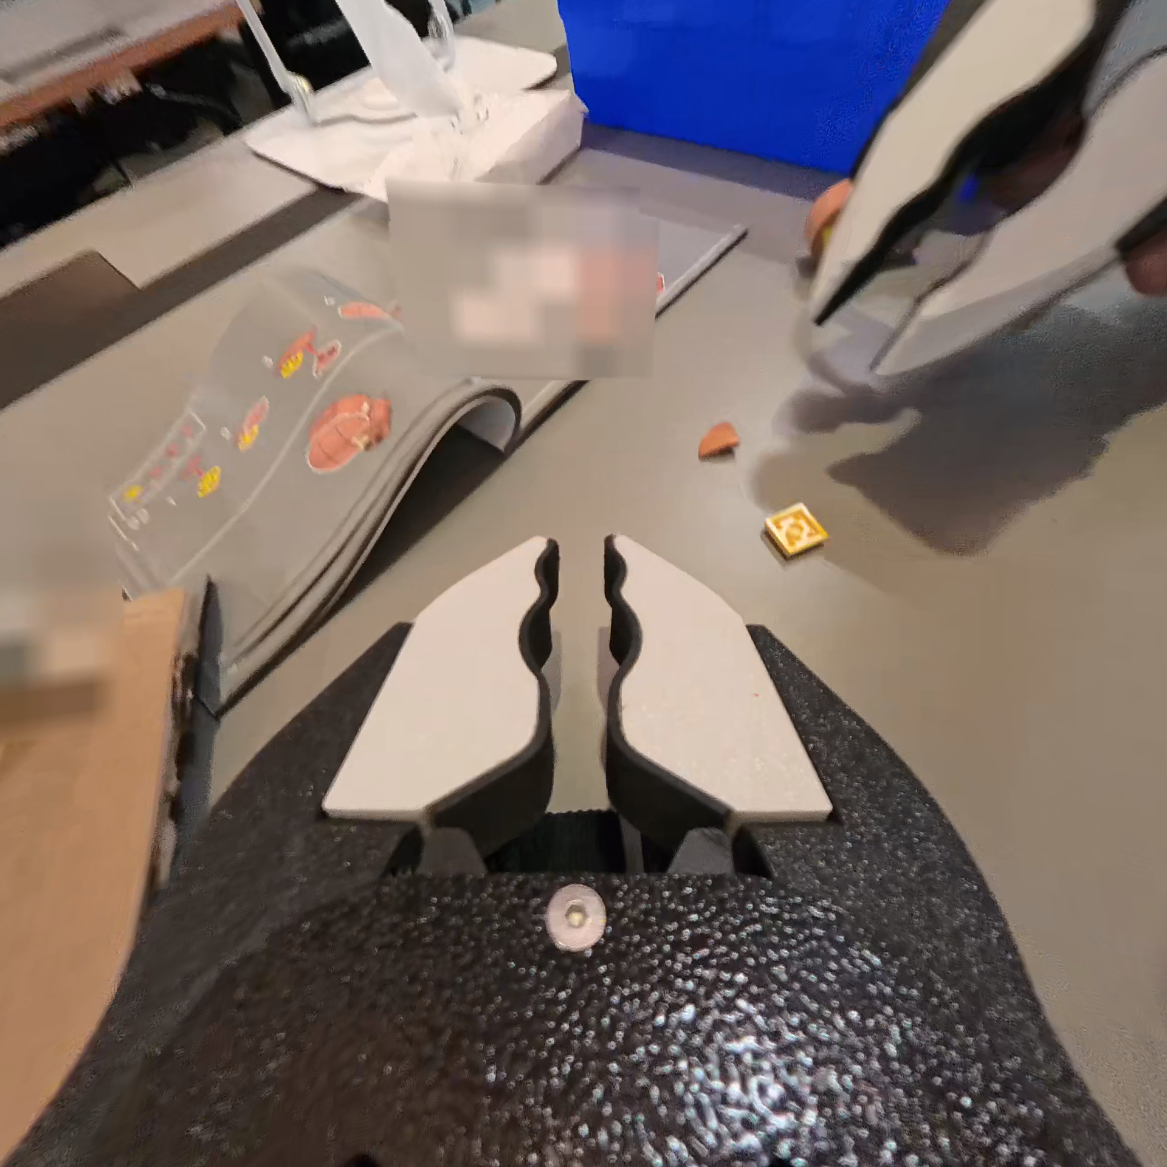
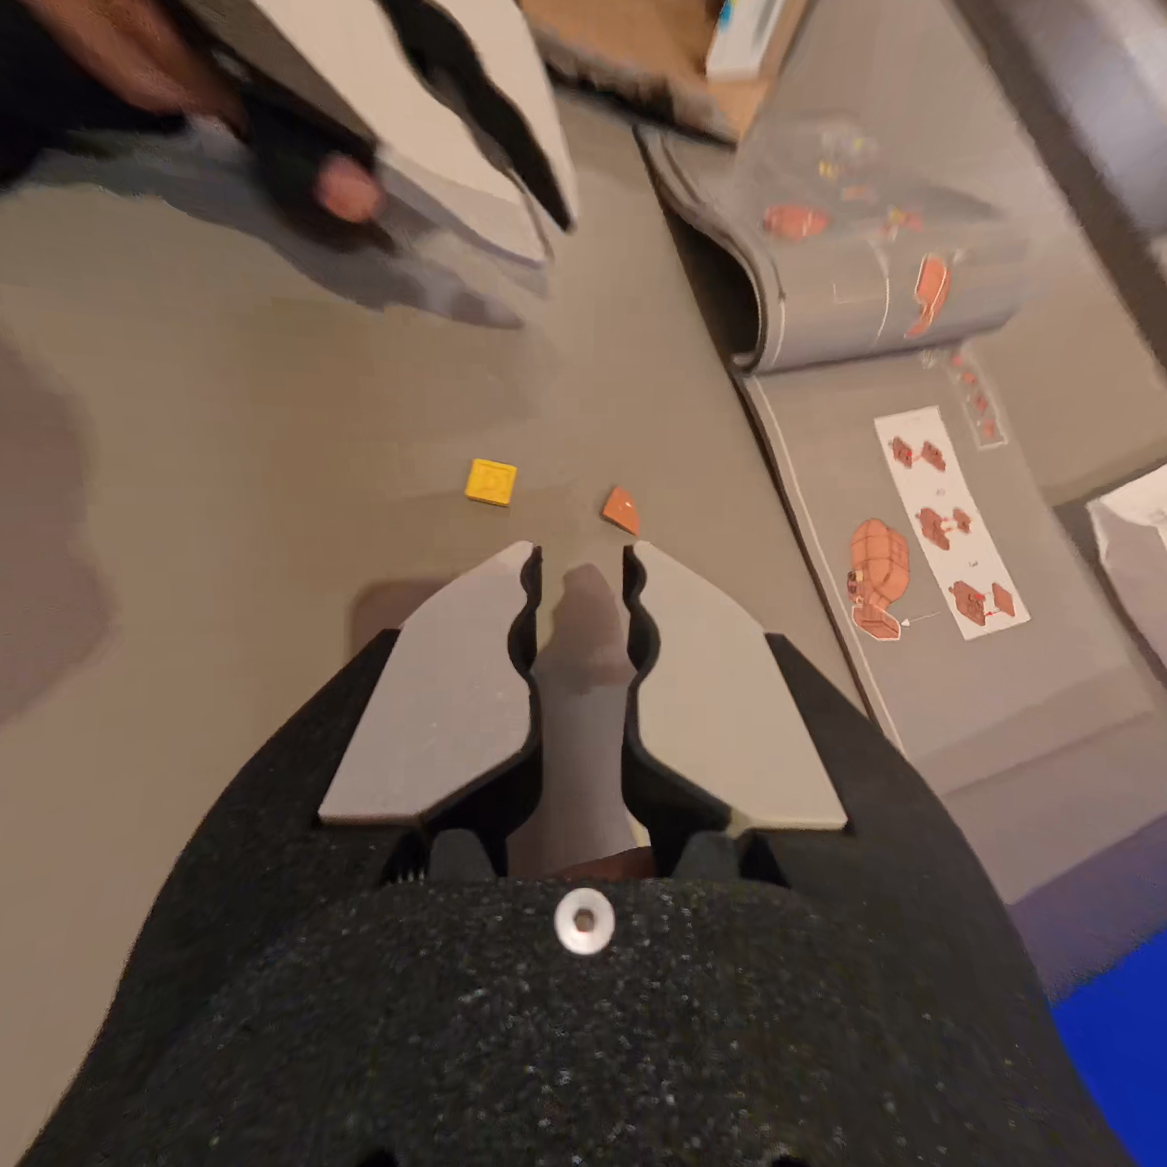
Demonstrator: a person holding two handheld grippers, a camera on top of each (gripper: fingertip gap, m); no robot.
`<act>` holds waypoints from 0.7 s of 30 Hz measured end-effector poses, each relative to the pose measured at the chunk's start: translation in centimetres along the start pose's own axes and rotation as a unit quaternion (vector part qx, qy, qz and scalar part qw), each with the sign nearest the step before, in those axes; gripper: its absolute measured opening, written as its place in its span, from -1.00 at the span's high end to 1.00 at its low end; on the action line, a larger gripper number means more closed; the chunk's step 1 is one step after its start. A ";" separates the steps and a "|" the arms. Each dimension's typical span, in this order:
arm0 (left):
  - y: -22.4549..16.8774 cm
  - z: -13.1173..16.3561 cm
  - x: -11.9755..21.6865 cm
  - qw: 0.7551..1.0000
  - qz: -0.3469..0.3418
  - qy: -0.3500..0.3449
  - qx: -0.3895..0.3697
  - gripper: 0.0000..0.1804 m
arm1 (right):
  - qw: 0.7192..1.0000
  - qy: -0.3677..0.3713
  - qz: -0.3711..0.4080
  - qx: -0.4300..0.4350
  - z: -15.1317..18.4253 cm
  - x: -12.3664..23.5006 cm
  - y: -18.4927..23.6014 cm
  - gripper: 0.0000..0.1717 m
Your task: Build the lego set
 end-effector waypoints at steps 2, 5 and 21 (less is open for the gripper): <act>0.1 -1.1 -0.9 1.000 -0.004 -0.022 -0.008 0.85 | 0.998 -0.060 0.000 0.014 0.2 1.1 1.0 0.75; 0.4 -3.1 -2.4 0.998 -0.015 -0.059 -0.021 0.85 | 0.993 -0.116 0.012 -0.004 1.2 2.9 1.4 0.79; 0.3 -7.5 -6.1 0.979 -0.055 -0.188 -0.063 0.97 | 0.941 -0.311 0.020 -0.133 5.0 11.4 -1.8 1.00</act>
Point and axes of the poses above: each gripper's, where its closed fingertips meet, x back along the fingers, z out of its underside, y = z × x across the jaws, the point moved 4 cm from there along x, back along the fingers, and after that the axes turned 1 degree about -y, right-handed, at the moved point
